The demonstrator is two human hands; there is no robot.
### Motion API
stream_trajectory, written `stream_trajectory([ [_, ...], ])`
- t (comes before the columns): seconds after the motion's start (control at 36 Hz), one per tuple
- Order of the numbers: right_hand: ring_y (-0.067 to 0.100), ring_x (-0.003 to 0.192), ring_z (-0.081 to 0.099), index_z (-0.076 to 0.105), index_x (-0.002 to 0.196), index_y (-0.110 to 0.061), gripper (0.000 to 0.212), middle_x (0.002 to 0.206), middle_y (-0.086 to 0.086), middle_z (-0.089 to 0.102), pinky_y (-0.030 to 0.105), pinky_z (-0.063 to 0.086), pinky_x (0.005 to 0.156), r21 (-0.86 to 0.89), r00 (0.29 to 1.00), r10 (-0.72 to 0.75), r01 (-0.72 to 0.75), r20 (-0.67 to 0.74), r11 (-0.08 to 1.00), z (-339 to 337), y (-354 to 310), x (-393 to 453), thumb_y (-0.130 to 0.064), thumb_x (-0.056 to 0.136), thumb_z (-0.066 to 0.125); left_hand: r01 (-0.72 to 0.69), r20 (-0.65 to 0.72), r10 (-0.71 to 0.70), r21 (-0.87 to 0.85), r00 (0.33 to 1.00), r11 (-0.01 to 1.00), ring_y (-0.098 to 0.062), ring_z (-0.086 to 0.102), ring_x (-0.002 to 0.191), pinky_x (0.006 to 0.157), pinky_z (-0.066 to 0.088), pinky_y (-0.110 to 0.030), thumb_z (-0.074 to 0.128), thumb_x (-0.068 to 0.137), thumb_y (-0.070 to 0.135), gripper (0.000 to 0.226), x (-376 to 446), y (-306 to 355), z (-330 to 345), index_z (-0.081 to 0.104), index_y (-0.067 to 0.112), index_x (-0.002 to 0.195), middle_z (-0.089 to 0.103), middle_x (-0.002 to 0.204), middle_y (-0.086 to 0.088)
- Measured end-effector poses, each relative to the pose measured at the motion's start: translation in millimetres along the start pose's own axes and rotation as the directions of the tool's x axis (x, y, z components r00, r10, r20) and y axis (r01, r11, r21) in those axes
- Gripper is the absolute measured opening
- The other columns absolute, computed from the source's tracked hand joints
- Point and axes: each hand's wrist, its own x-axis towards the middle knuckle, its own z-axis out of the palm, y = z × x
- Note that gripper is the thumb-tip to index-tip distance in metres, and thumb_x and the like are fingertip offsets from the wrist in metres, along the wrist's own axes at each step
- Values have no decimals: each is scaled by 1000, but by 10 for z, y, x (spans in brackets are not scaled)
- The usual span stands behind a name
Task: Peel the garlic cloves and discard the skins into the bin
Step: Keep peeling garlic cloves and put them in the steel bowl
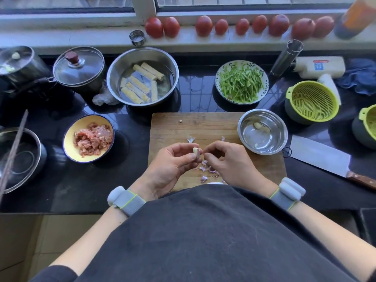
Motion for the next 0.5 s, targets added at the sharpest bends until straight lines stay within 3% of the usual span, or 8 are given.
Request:
stream_trajectory([
  [0.08, 6, 64, 66, 77, 89, -16, 7, 68, -14, 69, 21, 55, 65, 17, 999, 53, -53, 3, 998, -14, -28, 14, -13, 90, 71, -43, -11, 44, 39, 999, 998, -28, 68, 93, 87, 58, -31, 70, 85, -2, 28, -3, -29, 19, 66, -6, 112, 72, 98, -18],
  [0.19, 7, 62, 68, 78, 91, -16, 5, 69, -11, 71, 18, 55, 64, 19, 996, 78, -79, 31, 997, -39, -70, 15, -18, 90, 74, -101, -37, 107, 128, 994, 987, -30, 68, 90, 82, 59, -30, 69, 86, -8, 24, 4, -61, 34, 66, -9, 109, 72, 98, -23],
  [0.5, 8, 61, 69, 79, 90, -16, 6, 69, -5, 72, 27, 60, 68, -23, 991, 121, -120, 51, 992, -76, -148, 11, -18, 91, 74, -221, -30, 255, 403, 967, 888, -27, 72, 88, 85, 60, -35, 76, 83, -4, 16, 24, -74, 33, 70, -2, 98, 74, 95, -20],
])
